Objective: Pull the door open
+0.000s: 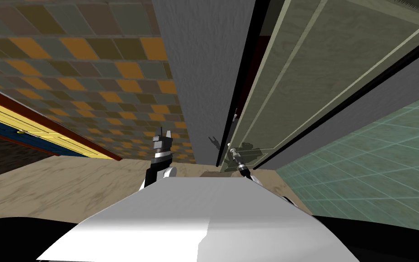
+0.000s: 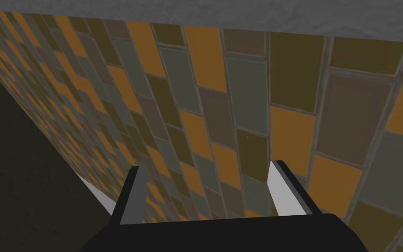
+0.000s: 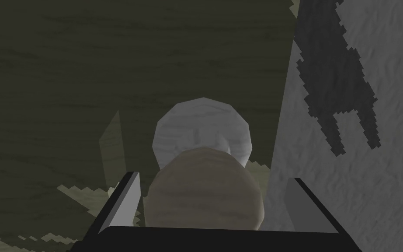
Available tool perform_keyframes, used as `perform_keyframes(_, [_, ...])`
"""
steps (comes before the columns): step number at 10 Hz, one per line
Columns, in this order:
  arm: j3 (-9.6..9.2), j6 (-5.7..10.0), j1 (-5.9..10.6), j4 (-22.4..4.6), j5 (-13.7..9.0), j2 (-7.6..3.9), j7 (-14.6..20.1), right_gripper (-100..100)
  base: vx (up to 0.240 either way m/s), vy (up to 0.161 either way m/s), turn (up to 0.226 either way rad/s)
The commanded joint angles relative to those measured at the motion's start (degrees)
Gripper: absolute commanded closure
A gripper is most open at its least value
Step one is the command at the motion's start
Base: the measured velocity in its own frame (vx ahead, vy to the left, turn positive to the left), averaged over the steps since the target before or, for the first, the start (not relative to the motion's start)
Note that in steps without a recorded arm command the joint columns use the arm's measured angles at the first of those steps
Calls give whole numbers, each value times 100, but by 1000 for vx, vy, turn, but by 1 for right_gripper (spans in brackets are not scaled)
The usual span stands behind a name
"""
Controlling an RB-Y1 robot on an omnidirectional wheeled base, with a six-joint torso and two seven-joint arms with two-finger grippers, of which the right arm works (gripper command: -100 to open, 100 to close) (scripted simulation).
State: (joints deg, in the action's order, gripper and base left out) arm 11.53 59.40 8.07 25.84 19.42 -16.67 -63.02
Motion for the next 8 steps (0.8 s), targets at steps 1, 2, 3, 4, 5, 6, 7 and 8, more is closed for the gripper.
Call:
perform_keyframes(1, [0,0,0,0,0,0,0,-100,19,-27,63])
perform_keyframes(2, [0,0,0,0,0,0,0,100,-1,1,-64])
perform_keyframes(3, [0,0,0,0,0,0,0,100,-4,6,-16])
perform_keyframes(4, [0,0,0,0,0,0,0,100,0,0,0])
perform_keyframes(5, [0,0,0,0,0,0,0,100,0,0,0])
perform_keyframes(6, [0,0,0,0,0,0,0,100,0,0,0])
perform_keyframes(7, [0,0,0,0,0,0,0,100,0,0,0])
perform_keyframes(8, [-8,-17,3,8,-42,-17,188,100,-9,-8,28])
